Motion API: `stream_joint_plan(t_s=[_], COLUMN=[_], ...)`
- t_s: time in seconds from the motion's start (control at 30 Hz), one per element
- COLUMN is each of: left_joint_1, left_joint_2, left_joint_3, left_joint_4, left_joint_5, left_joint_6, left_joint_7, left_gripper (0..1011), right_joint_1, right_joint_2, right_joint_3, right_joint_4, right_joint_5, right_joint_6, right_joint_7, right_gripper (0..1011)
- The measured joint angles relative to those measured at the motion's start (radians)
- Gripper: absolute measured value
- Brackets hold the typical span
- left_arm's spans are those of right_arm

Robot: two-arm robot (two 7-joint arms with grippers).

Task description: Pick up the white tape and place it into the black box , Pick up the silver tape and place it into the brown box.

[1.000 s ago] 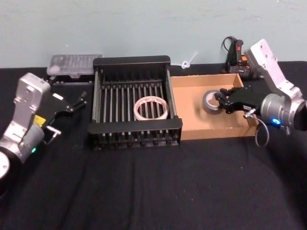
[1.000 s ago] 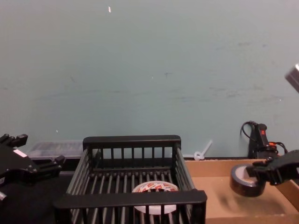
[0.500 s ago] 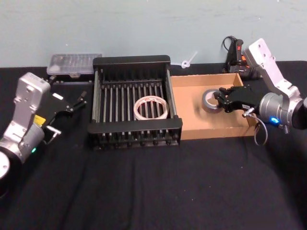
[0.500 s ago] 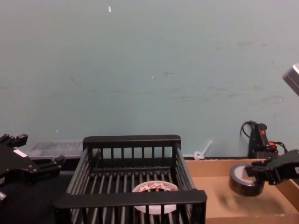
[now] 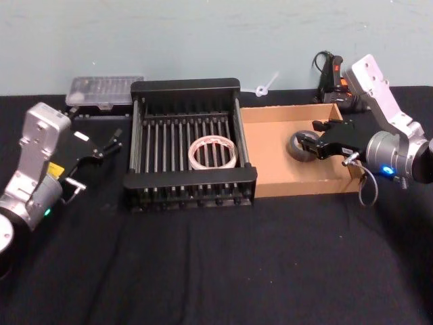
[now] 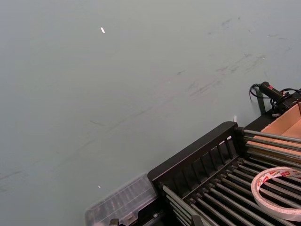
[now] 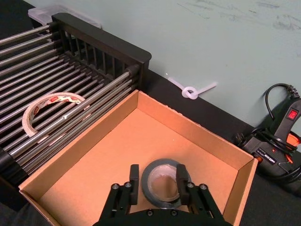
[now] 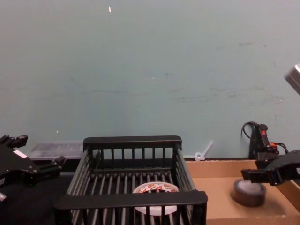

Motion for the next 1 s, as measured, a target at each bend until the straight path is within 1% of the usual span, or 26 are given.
stream_joint_plan(t_s=[0.07, 0.13, 0.17, 0.2, 0.23, 0.3, 0.4, 0.47, 0.5, 0.6, 0.73, 0.87, 0.93, 1.0], left_joint_1=[0.0, 0.0, 0.0, 0.0, 0.0, 0.0, 0.0, 0.0, 0.0, 0.0, 0.0, 0.0, 0.0, 0.0], left_joint_2=[0.0, 0.0, 0.0, 0.0, 0.0, 0.0, 0.0, 0.0, 0.0, 0.0, 0.0, 0.0, 0.0, 0.0], left_joint_3=[0.0, 0.0, 0.0, 0.0, 0.0, 0.0, 0.0, 0.0, 0.0, 0.0, 0.0, 0.0, 0.0, 0.0], left_joint_4=[0.0, 0.0, 0.0, 0.0, 0.0, 0.0, 0.0, 0.0, 0.0, 0.0, 0.0, 0.0, 0.0, 0.0], left_joint_5=[0.0, 0.0, 0.0, 0.0, 0.0, 0.0, 0.0, 0.0, 0.0, 0.0, 0.0, 0.0, 0.0, 0.0], left_joint_6=[0.0, 0.0, 0.0, 0.0, 0.0, 0.0, 0.0, 0.0, 0.0, 0.0, 0.0, 0.0, 0.0, 0.0], left_joint_7=[0.0, 0.0, 0.0, 0.0, 0.0, 0.0, 0.0, 0.0, 0.0, 0.0, 0.0, 0.0, 0.0, 0.0], left_gripper=[1001, 1001, 1002, 1002, 1001, 1001, 1001, 1001, 1002, 1001, 1001, 1001, 1001, 1001], right_joint_1=[0.0, 0.0, 0.0, -0.001, -0.001, -0.001, -0.001, -0.001, -0.001, -0.001, -0.002, -0.015, -0.032, -0.062], right_joint_2=[0.0, 0.0, 0.001, 0.001, 0.001, 0.001, 0.001, 0.001, 0.001, 0.001, 0.001, -0.001, -0.003, -0.006], right_joint_3=[0.0, 0.0, 0.0, 0.0, 0.0, 0.0, 0.0, 0.0, 0.0, 0.0, 0.0, 0.014, 0.031, 0.055], right_joint_4=[0.0, -0.001, -0.001, -0.001, -0.001, -0.001, -0.001, -0.002, -0.002, -0.002, -0.002, -0.015, -0.037, -0.073], right_joint_5=[0.0, 0.001, 0.001, 0.001, 0.001, 0.001, 0.001, 0.001, 0.001, 0.001, 0.001, -0.001, -0.004, -0.013], right_joint_6=[0.0, 0.0, 0.0, 0.0, 0.0, 0.0, 0.0, 0.0, 0.0, 0.0, 0.0, 0.0, -0.004, -0.025], right_joint_7=[0.0, 0.0, 0.0, 0.0, 0.0, 0.0, 0.0, 0.0, 0.0, 0.0, 0.0, -0.006, -0.025, -0.069], right_gripper=[530, 612, 626, 671, 685, 767, 857, 892, 941, 1000, 1002, 1002, 1002, 1002])
